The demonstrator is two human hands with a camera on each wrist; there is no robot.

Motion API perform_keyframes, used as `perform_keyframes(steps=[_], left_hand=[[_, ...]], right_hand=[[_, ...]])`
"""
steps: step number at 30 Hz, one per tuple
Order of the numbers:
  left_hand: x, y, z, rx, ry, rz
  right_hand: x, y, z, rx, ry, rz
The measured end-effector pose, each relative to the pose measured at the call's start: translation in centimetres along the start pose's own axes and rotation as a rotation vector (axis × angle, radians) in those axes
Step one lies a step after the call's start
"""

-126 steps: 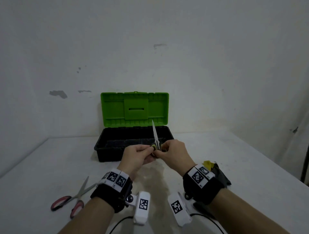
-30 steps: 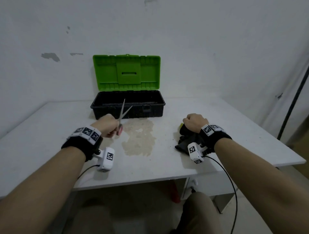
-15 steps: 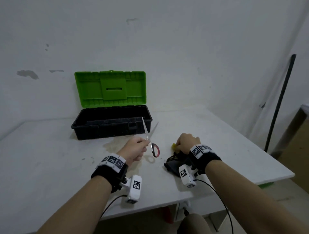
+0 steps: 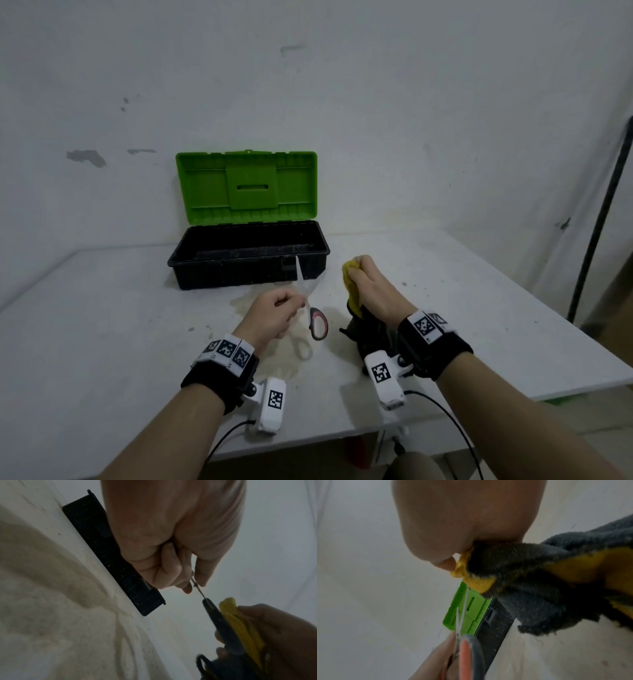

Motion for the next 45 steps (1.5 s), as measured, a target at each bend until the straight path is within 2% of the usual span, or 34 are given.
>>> perform_keyframes(steps=[2,4,7,13,16,20,24,29,31,32,35,37,42,44,45], left_hand=[[0.0,-0.3,-0.2,0.012,0.002,0.028],[-0.1,-0.5,-0.2,0.021,0.003,0.059],[-0.2,-0.5,0.0,-0.016,0.005,0.057],[-0.3,-0.3,0.9,-0.025,0.049,0.069],[-0.4,-0.3,1.1,-0.016,0.074,0.089],[-0.6,-0.5,1.3,-0.032,0.099,0.105],[-0.8,-0.7,1.5,-0.042,0.130,0.113],[-0.7,-1.0,1.0,-0.012,0.139,0.107],[-0.6,-1.0,0.9,-0.020,0.141,0.098],[-0.6,-0.9,0.9,-0.024,0.142,0.094],[-0.7,0.0,1.1,-0.041,0.129,0.091],[-0.8,0.4,1.2,-0.050,0.126,0.100],[-0.9,0.4,0.8,-0.006,0.137,0.099],[-1.0,0.4,0.8,-0.005,0.148,0.091],[-1.0,0.4,0.8,-0.012,0.152,0.087]], right_hand=[[-0.4,-0.6,1.3,-0.008,-0.097,-0.036],[-0.8,-1.3,2.0,-0.158,-0.122,-0.178],[-1.0,-1.8,2.9,-0.295,-0.085,-0.340],[-0.9,-1.4,3.8,-0.398,0.046,-0.464],[-0.9,-0.7,4.0,-0.421,0.057,-0.486],[-1.5,-0.3,4.8,-0.507,0.045,-0.623],[-1.0,0.0,4.5,-0.537,0.093,-0.619],[1.2,-1.0,2.2,-0.479,0.220,-0.441],[1.1,-1.7,1.7,-0.449,0.258,-0.450],[0.8,-2.1,1.9,-0.444,0.230,-0.475],[-0.3,-2.3,3.7,-0.502,0.007,-0.509],[-0.5,-2.2,3.9,-0.532,-0.026,-0.491],[1.4,-3.1,0.7,-0.596,0.160,-0.358],[1.3,-3.4,0.2,-0.558,0.209,-0.382],[0.8,-3.6,0.5,-0.532,0.180,-0.422]])
Point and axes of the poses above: each hand's wrist, its own x-axis towards the middle knuckle, its own z-axis out of the palm, y = z × x, the point moved 3 cm from there along x, towards the middle knuckle, and after that the axes turned 7 degrees about x, right-handed, at the moved point
